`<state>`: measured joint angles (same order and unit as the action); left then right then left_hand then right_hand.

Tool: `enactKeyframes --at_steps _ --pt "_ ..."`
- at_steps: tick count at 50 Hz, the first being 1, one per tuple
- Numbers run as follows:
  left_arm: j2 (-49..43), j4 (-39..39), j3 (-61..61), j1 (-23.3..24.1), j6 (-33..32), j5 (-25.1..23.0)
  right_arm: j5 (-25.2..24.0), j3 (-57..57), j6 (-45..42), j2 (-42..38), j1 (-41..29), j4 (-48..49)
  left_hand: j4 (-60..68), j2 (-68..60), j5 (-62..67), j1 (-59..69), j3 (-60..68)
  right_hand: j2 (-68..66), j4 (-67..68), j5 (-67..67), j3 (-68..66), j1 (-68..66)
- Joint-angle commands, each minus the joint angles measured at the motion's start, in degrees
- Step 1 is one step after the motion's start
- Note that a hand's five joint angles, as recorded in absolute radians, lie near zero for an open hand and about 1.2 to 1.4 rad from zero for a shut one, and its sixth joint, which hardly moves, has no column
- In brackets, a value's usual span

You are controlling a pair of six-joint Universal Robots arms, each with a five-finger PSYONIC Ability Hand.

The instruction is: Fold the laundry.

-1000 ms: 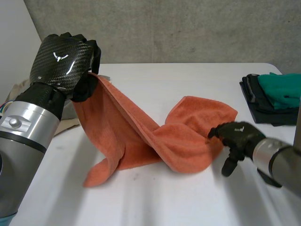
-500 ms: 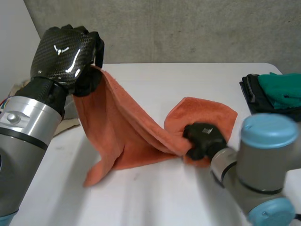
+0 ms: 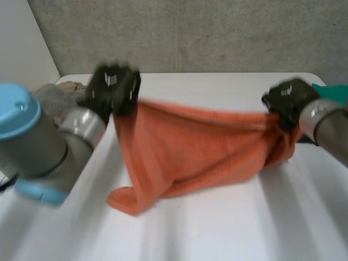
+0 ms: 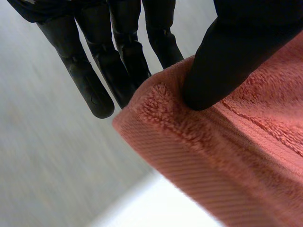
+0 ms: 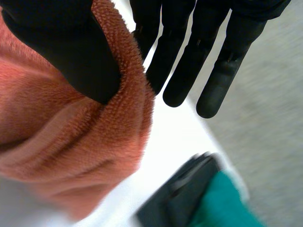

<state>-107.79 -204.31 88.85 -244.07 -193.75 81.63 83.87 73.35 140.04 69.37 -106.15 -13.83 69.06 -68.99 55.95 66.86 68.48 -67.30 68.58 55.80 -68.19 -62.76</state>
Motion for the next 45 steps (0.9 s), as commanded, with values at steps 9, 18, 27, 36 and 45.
enactKeyframes --at_steps 9,18,27,36,45 --pt "-0.94 -22.81 -25.40 0.17 0.83 7.41 -2.82 -18.06 6.56 2.25 -0.20 35.92 10.94 -11.01 14.05 13.14 11.52 -12.70 11.42 14.20 -11.81 -17.24" --pt "4.42 -17.88 -8.36 0.17 0.74 6.97 -14.25 -18.07 6.65 0.07 2.70 10.42 10.94 -11.01 14.05 13.14 11.52 -12.70 11.42 14.20 -11.81 -17.24" --pt "3.99 -18.14 9.91 0.26 0.21 4.86 -19.71 -6.91 -0.63 -9.15 3.06 1.08 10.94 -11.01 14.05 13.14 11.52 -12.70 11.42 14.20 -11.81 -17.24" --pt "-0.23 -17.79 13.01 0.43 -0.05 4.60 -12.00 -0.32 -5.94 -14.35 2.62 10.80 10.94 -11.01 14.05 13.14 11.52 20.46 -21.74 -18.96 21.36 15.93" --pt "5.74 -17.44 13.28 0.35 0.21 4.60 -5.39 10.14 19.02 0.58 3.50 21.65 10.94 -11.01 14.05 13.14 11.52 50.48 -51.76 -48.98 51.37 45.95"
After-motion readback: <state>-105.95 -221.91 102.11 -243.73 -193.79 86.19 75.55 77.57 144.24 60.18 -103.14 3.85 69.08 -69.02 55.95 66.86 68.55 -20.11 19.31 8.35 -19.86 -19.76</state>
